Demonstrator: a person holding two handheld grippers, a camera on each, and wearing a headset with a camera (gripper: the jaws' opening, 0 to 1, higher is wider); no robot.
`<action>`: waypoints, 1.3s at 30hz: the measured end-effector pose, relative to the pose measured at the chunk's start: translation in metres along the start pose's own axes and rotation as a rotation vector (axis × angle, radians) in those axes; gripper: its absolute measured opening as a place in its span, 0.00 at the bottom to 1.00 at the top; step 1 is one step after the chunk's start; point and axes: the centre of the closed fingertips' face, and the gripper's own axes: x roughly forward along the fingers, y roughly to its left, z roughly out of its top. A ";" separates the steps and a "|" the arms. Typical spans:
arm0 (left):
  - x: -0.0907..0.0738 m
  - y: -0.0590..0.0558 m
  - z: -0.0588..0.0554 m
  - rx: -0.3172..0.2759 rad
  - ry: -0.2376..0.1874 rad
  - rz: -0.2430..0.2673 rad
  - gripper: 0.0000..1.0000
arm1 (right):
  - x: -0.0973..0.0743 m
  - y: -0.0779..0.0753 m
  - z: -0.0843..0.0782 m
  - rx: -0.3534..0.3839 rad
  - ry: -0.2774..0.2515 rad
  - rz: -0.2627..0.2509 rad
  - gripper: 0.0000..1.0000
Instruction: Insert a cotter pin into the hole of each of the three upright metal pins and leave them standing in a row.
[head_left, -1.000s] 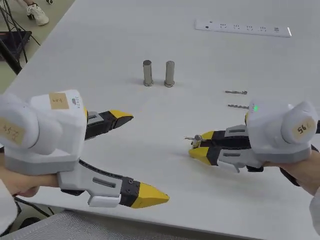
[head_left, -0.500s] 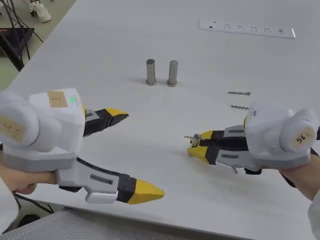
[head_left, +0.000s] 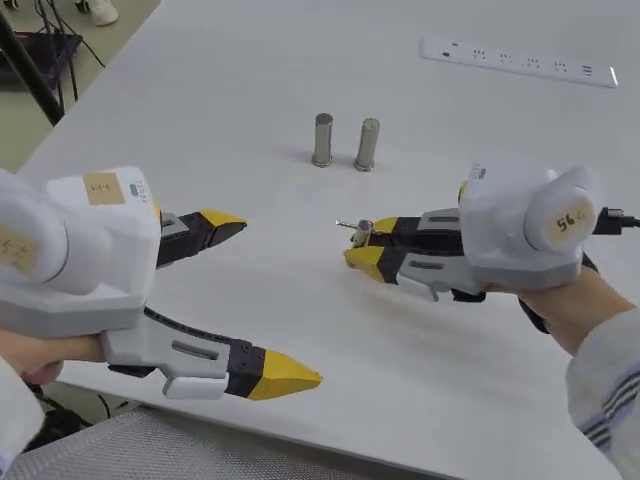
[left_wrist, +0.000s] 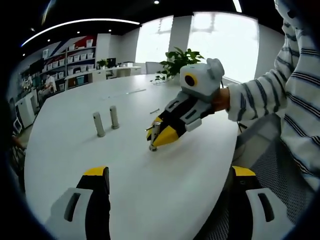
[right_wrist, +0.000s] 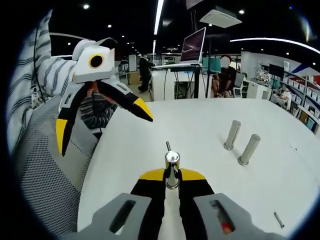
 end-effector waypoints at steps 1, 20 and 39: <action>-0.001 0.001 -0.001 -0.003 -0.001 0.005 0.99 | 0.004 0.000 0.002 -0.002 -0.002 0.003 0.04; -0.018 0.022 -0.003 -0.042 -0.018 0.090 0.99 | 0.040 0.005 0.001 -0.006 0.016 0.007 0.04; -0.011 0.012 -0.012 -0.046 0.008 0.086 0.98 | 0.044 0.004 -0.002 -0.034 0.017 0.000 0.04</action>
